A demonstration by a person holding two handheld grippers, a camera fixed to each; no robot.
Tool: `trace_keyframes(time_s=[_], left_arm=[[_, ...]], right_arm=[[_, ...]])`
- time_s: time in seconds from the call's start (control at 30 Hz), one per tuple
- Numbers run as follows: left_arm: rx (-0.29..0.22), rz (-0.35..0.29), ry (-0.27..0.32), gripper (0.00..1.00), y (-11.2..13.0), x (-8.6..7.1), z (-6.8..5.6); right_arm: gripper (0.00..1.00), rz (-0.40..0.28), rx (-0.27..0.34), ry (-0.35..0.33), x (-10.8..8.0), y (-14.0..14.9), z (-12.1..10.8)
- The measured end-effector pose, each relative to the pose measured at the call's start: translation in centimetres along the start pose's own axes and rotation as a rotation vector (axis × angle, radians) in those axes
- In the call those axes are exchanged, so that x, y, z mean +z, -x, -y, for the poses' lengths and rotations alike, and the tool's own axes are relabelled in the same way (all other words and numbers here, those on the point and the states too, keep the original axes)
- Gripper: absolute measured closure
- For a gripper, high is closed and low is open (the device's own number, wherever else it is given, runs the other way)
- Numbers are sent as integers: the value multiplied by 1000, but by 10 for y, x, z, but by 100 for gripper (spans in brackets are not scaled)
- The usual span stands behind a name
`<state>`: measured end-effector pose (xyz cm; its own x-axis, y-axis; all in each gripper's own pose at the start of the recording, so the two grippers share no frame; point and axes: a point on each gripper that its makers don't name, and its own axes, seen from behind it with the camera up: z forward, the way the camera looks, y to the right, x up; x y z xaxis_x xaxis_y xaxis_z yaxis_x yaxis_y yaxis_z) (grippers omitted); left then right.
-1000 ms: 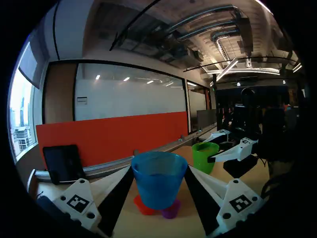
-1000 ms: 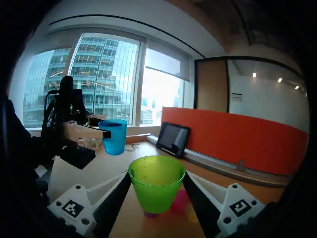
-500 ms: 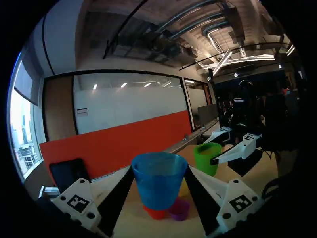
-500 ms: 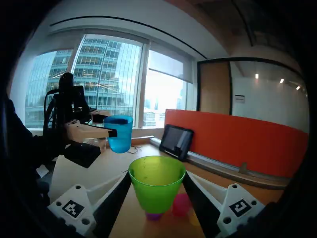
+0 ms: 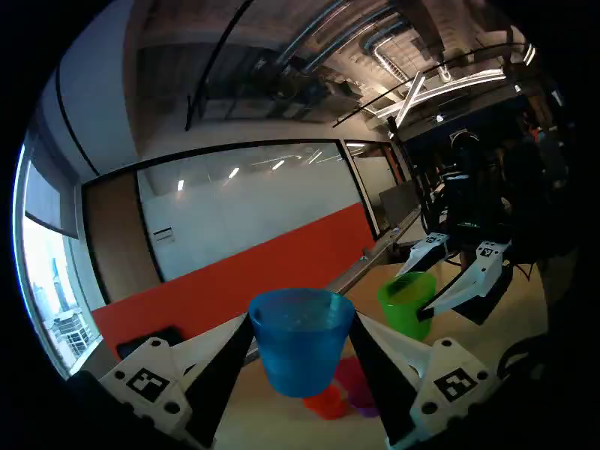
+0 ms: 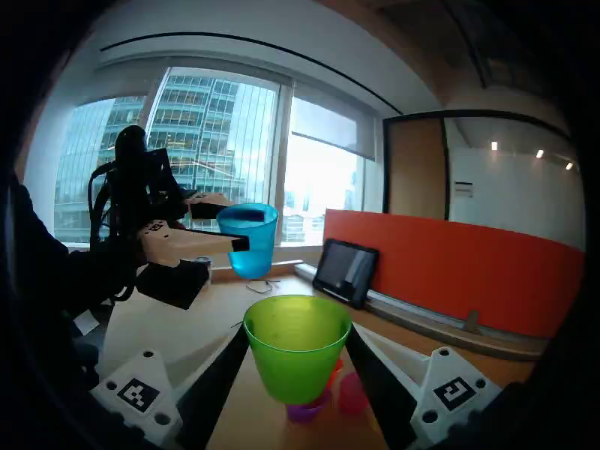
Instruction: Pour water
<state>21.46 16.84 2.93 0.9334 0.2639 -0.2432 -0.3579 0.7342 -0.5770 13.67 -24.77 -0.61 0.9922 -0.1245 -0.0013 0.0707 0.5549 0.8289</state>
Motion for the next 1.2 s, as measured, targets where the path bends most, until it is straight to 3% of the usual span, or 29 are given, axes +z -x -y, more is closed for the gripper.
trace_keyframes(time_s=[0.87,1.2], left_arm=[[293,7,-38,14,-39,10,9],[404,20,-42,14,-49,11,5]], right_arm=[[9,-4,3,-61,18,8,24],[9,-3,2,-83,24,8,33]])
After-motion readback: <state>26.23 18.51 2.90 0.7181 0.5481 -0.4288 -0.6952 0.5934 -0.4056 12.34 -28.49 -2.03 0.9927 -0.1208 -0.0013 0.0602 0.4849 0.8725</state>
